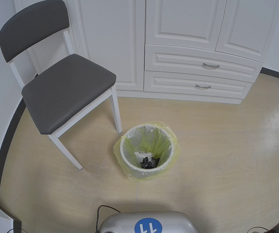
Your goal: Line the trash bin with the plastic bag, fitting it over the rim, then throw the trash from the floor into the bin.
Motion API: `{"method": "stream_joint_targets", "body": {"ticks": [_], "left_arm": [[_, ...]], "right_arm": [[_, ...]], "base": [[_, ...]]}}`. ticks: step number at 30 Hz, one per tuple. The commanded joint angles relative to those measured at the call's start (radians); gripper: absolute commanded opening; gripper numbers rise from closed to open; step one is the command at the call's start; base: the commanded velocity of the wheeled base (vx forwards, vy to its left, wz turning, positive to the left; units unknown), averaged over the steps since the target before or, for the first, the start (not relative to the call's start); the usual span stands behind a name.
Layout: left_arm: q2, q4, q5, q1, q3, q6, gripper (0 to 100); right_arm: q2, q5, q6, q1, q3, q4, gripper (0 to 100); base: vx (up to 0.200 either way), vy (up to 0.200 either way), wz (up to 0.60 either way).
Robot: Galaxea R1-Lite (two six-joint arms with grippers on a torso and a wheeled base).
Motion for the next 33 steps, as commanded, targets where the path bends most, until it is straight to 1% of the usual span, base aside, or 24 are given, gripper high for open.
{"method": "stream_joint_targets", "body": {"ticks": [1,5,13,15,18,21,23,27,28,29,31,33], "left_arm": [[-0.084,0.006,0.001,0.053,0.041,-0.002,100],[-0.130,0.051,0.006,0.071,0.071,-0.002,100],[-0.130,0.048,0.004,0.071,0.137,-0.004,100],[-0.130,0.040,0.007,0.071,0.199,-0.008,100],[-0.130,0.043,0.015,0.071,0.246,-0.047,100],[-0.130,0.081,0.039,0.071,0.246,-0.114,100],[-0.130,0.103,0.045,0.071,0.246,-0.125,100],[-0.130,0.114,0.056,0.071,0.246,-0.154,100],[-0.130,0.114,0.056,0.071,0.246,-0.154,100],[-0.130,0.129,0.056,0.071,0.246,-0.143,100],[-0.130,0.132,0.061,0.071,0.246,-0.143,100],[-0.130,0.134,0.064,0.071,0.246,-0.136,100]], "right_arm": [[-0.023,-0.002,-0.002,-0.001,0.048,-0.002,100],[-0.023,-0.002,-0.002,-0.001,0.066,-0.003,100],[-0.023,0.000,-0.002,-0.001,0.124,-0.006,100],[-0.023,0.000,-0.006,-0.001,0.150,-0.006,100],[-0.023,-0.002,-0.002,-0.001,0.150,0.000,100],[-0.023,-0.003,-0.003,-0.001,0.150,0.014,100],[-0.023,-0.005,-0.006,-0.001,0.150,0.035,100],[-0.023,-0.134,-0.035,-0.001,0.150,0.135,100],[-0.023,-0.154,-0.038,-0.001,0.150,0.147,100],[-0.023,-0.191,-0.040,-0.002,0.150,0.167,100],[-0.023,-0.211,-0.040,-0.002,0.150,0.173,100],[-0.023,-0.244,-0.040,-0.002,0.150,0.176,100]], "base": [[0.000,0.000,0.00],[0.000,0.000,0.00],[0.000,0.000,0.00],[0.000,0.000,0.00],[0.000,0.000,0.00],[0.000,0.000,0.00],[0.000,0.000,0.00],[0.000,0.000,0.00],[0.000,0.000,0.00],[0.000,0.000,0.00],[0.000,0.000,0.00],[0.000,0.000,0.00]]}}
